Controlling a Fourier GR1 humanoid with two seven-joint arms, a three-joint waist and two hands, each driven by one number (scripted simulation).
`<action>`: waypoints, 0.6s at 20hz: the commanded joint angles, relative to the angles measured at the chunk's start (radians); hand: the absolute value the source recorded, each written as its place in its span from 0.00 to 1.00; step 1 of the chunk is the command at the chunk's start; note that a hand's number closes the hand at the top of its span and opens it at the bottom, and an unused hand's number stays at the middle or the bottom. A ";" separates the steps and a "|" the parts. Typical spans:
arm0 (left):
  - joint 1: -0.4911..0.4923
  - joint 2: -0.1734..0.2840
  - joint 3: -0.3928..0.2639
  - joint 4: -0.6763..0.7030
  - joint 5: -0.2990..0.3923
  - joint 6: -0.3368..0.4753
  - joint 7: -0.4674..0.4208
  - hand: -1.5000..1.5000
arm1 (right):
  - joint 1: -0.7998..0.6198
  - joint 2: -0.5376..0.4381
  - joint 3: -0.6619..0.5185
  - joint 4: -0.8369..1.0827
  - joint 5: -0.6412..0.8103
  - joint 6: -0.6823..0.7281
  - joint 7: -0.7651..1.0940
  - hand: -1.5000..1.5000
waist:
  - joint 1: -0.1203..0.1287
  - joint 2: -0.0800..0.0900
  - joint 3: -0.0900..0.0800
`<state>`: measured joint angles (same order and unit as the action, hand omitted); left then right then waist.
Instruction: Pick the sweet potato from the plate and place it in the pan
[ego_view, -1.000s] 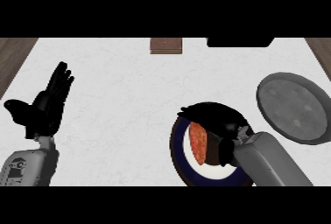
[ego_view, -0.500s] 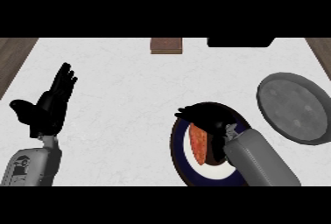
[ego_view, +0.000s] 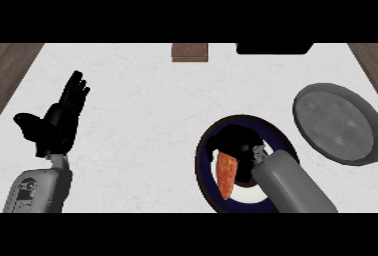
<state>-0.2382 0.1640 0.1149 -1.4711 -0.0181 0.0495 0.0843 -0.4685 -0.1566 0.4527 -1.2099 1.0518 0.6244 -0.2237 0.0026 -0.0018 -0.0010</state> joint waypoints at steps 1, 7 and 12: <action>0.003 0.003 0.014 0.011 0.022 -0.023 -0.007 0.50 | -0.021 0.037 -0.001 0.046 0.035 -0.024 -0.051 1.00 | 0.001 0.002 0.001; -0.018 -0.004 0.003 0.006 -0.006 -0.002 0.004 0.50 | 0.013 0.001 -0.019 0.073 0.093 -0.103 -0.135 1.00 | -0.001 0.002 0.001; 0.026 0.020 0.029 -0.011 0.012 -0.014 0.003 0.50 | 0.039 0.154 -0.304 0.081 0.028 -0.160 0.487 1.00 | -0.036 -0.006 -0.001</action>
<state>-0.2155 0.1724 0.1321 -1.4799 -0.0099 0.0363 0.0800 -0.4432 -0.0401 0.2949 -1.1454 1.0954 0.5153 0.0016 -0.0108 -0.0066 -0.0010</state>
